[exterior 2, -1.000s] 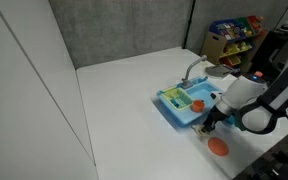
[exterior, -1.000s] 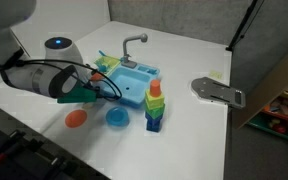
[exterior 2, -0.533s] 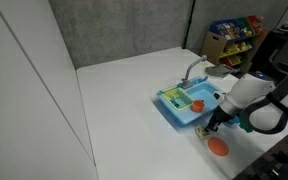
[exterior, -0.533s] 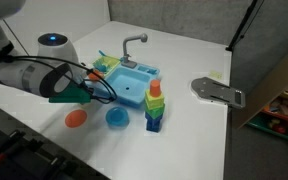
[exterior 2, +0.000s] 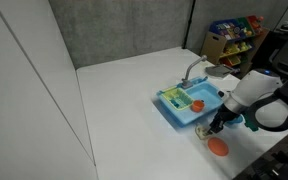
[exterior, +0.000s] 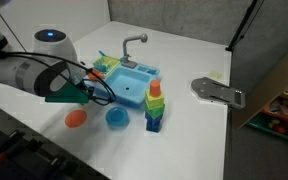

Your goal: Put the toy bottle in the toy sink

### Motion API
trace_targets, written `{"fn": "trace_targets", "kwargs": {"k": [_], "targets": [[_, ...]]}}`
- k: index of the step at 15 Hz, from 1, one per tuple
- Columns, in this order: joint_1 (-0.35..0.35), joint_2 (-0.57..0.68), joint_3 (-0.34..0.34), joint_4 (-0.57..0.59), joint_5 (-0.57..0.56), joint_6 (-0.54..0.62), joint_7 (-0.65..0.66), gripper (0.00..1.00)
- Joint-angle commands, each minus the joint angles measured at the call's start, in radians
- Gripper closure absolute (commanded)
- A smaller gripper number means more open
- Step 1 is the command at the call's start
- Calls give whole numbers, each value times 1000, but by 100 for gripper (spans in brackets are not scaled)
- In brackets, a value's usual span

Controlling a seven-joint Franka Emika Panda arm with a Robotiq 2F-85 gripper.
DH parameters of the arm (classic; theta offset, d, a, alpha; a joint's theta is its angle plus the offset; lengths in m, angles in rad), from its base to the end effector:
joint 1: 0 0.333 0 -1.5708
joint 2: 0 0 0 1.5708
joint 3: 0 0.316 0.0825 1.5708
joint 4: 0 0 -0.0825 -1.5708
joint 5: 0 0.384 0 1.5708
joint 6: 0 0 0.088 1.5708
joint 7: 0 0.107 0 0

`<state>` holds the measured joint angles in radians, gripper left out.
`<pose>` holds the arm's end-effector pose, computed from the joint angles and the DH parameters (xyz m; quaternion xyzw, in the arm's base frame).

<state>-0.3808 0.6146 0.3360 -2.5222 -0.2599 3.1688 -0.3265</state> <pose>0.4348 0.0290 0.0766 -0.9664 -0.2355 -0.0606 0.0834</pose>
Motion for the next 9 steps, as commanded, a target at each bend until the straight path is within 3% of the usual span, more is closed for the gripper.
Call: {"fn": "trace_targets", "kwargs": {"k": [1, 3, 9], "targets": [[36, -62, -23, -4, 52, -42, 55, 16], [87, -65, -66, 16, 88, -62, 92, 1], [313, -48, -228, 62, 179, -109, 226, 0]]}}
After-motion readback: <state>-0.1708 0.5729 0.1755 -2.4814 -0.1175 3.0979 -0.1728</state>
